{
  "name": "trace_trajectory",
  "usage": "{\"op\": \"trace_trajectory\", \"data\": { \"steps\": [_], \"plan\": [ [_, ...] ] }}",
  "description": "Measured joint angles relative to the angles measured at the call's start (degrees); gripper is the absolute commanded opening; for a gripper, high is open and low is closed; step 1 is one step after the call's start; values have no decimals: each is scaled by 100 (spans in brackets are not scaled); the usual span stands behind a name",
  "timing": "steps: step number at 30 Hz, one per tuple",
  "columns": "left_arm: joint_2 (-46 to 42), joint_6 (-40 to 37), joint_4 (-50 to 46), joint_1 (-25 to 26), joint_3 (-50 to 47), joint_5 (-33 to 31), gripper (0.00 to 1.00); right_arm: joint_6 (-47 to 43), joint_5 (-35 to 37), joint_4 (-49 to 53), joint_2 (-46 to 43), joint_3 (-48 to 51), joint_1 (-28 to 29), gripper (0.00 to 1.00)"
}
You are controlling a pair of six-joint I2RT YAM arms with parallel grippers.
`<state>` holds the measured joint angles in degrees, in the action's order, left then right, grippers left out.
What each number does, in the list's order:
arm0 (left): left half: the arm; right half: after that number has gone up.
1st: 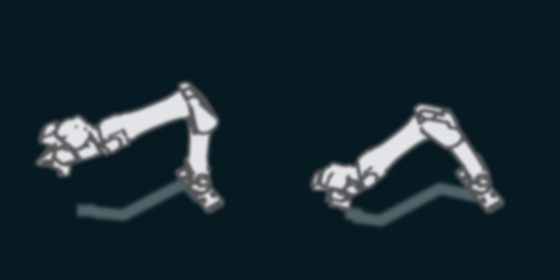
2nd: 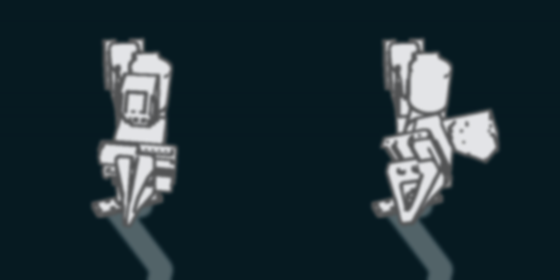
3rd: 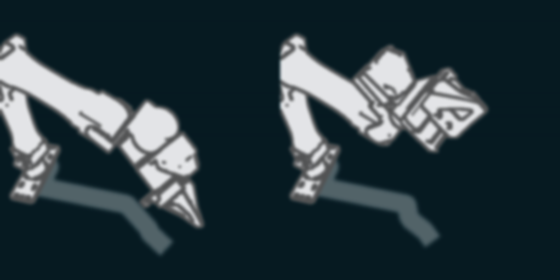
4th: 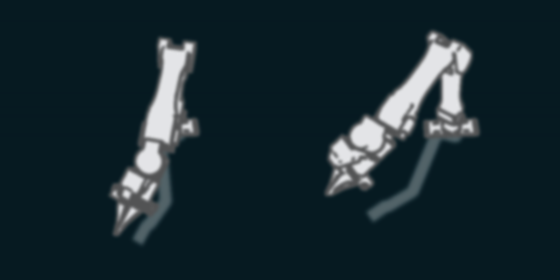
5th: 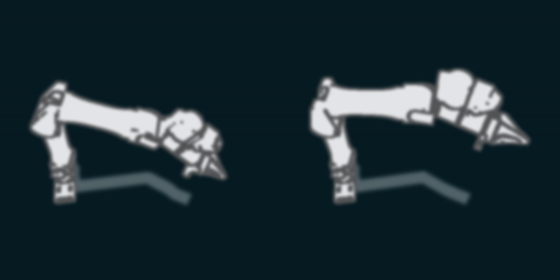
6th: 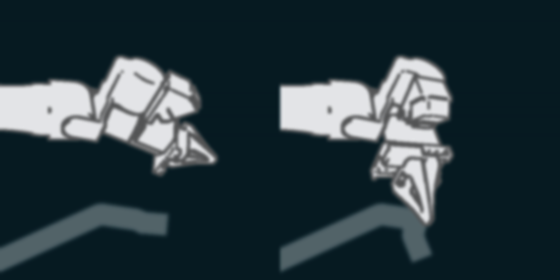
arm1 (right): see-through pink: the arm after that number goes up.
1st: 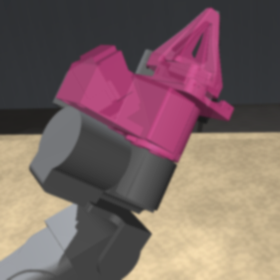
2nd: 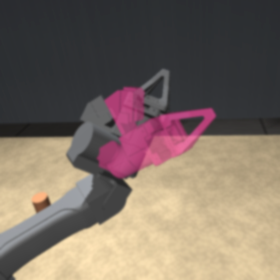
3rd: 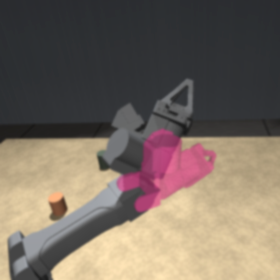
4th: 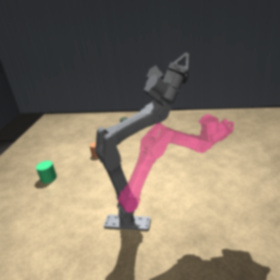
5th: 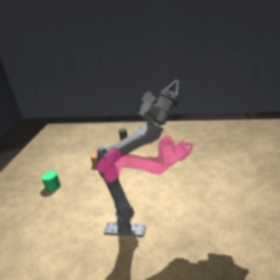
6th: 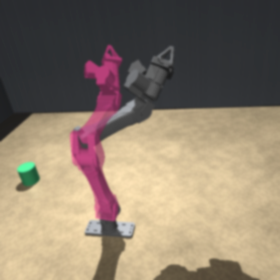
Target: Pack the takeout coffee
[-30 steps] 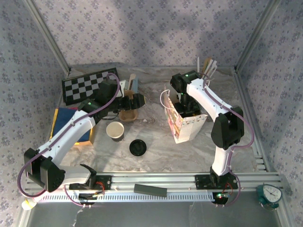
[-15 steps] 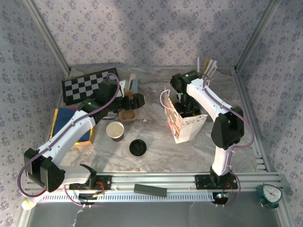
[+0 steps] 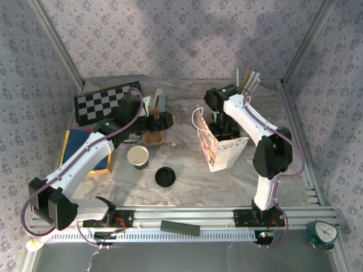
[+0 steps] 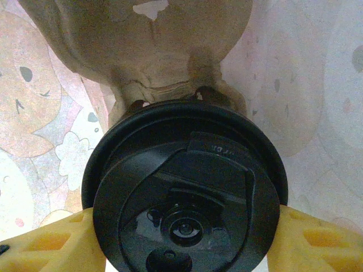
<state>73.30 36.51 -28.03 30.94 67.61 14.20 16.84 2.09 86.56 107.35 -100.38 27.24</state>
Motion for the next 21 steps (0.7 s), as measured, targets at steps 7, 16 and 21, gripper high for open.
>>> {"op": "trace_trajectory", "data": {
  "steps": [7,16,21],
  "plan": [
    [0,0,0,0,13,2,100,2,0,2,0,-7,0,63],
    [66,-2,0,0,94,20,100,2,0,9,0,-17,0,63],
    [103,0,0,0,105,22,100,2,0,39,0,-50,0,63]
  ]
}}
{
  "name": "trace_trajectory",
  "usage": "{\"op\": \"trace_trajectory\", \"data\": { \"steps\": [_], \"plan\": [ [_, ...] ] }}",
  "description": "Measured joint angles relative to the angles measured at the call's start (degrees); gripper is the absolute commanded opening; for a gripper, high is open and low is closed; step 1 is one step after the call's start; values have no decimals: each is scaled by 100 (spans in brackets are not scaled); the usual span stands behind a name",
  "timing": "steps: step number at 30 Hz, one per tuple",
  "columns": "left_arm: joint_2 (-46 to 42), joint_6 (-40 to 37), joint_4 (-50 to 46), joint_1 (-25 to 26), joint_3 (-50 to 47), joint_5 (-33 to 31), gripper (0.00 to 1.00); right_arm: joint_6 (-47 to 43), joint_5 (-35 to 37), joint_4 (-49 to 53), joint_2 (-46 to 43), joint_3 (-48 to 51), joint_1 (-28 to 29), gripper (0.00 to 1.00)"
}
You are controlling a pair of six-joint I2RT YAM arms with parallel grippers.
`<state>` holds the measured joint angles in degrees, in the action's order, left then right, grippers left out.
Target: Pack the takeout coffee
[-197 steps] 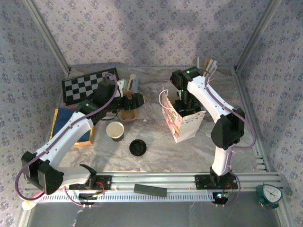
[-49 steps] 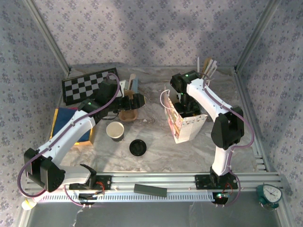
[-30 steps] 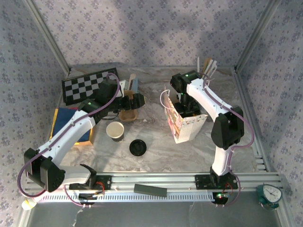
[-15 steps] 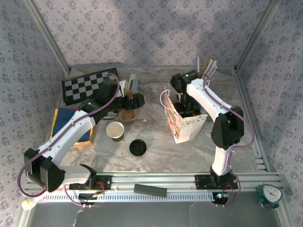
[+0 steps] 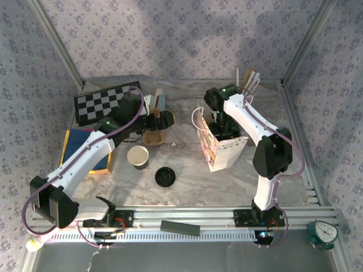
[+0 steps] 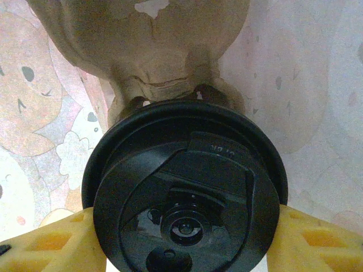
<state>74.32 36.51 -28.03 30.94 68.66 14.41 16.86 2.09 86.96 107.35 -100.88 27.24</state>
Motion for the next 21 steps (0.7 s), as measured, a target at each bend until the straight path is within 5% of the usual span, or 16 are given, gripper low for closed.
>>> {"op": "trace_trajectory", "data": {
  "steps": [21],
  "plan": [
    [7,0,-2,0,9,0,100,7,2,7,-11,-96,0,62]
  ]
}}
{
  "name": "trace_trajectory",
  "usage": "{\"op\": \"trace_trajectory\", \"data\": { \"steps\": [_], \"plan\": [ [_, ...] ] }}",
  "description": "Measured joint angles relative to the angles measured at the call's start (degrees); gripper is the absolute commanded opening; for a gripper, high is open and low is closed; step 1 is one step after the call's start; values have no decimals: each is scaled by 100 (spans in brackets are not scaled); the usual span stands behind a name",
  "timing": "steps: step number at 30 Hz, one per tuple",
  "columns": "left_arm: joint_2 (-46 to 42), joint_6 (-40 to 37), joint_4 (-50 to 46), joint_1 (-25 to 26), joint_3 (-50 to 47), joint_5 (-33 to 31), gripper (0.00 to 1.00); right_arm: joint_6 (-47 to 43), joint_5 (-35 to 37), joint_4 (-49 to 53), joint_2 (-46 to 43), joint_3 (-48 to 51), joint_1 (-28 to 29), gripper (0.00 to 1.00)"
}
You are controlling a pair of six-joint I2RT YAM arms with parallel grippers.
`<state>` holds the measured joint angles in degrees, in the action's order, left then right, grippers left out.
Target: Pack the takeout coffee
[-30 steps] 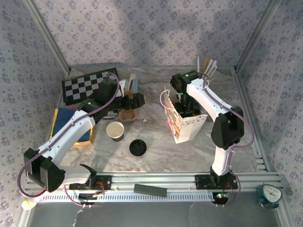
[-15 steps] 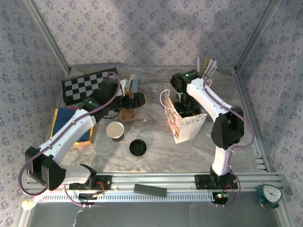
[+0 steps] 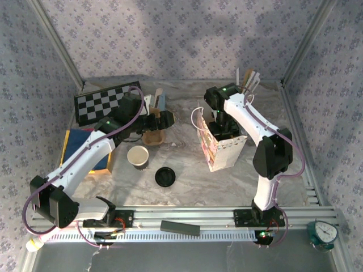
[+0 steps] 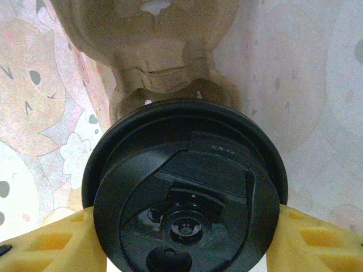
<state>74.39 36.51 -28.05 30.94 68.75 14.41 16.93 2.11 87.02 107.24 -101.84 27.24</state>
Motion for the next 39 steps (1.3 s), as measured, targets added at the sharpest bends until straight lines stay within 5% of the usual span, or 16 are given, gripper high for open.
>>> {"op": "trace_trajectory", "data": {
  "steps": [39],
  "plan": [
    [0,17,0,2,0,0,100,20,-46,-474,-247,455,0,61]
  ]
}}
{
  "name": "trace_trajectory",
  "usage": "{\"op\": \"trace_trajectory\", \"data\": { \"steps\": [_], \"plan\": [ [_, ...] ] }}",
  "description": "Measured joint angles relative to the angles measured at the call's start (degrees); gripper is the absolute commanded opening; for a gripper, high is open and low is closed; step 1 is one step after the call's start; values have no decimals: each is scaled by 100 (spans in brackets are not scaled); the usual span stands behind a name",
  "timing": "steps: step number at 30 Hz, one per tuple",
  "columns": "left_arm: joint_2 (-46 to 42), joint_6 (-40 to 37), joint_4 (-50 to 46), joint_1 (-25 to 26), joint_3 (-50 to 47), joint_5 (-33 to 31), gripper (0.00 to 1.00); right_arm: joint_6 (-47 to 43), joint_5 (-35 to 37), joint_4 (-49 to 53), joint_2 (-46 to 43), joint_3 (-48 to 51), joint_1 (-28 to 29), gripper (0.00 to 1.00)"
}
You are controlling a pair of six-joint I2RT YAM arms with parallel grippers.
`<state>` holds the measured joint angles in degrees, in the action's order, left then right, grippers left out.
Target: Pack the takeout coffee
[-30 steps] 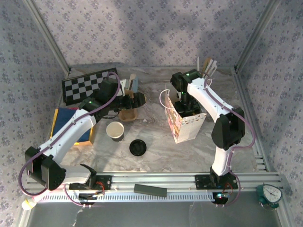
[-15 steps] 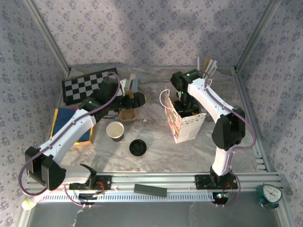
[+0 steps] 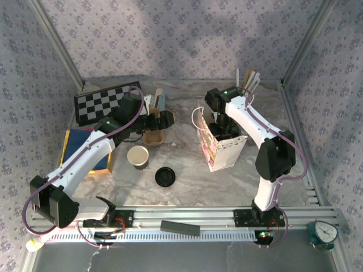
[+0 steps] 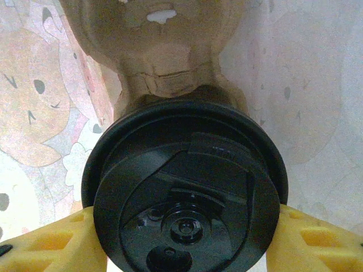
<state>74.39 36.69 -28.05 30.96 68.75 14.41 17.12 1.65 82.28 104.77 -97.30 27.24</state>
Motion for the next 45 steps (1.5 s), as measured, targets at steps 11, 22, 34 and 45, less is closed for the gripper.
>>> {"op": "trace_trajectory", "data": {
  "steps": [11,22,34,45],
  "plan": [
    [4,0,0,0,0,0,100,0,-2,-76,-22,103,-11,61],
    [4,2,0,0,0,24,100,0,-15,-136,-66,190,-13,61],
    [7,2,0,0,11,63,100,-2,-42,-184,-120,275,-46,61],
    [9,2,0,0,11,63,100,0,-44,-221,-129,289,-55,61]
  ]
}}
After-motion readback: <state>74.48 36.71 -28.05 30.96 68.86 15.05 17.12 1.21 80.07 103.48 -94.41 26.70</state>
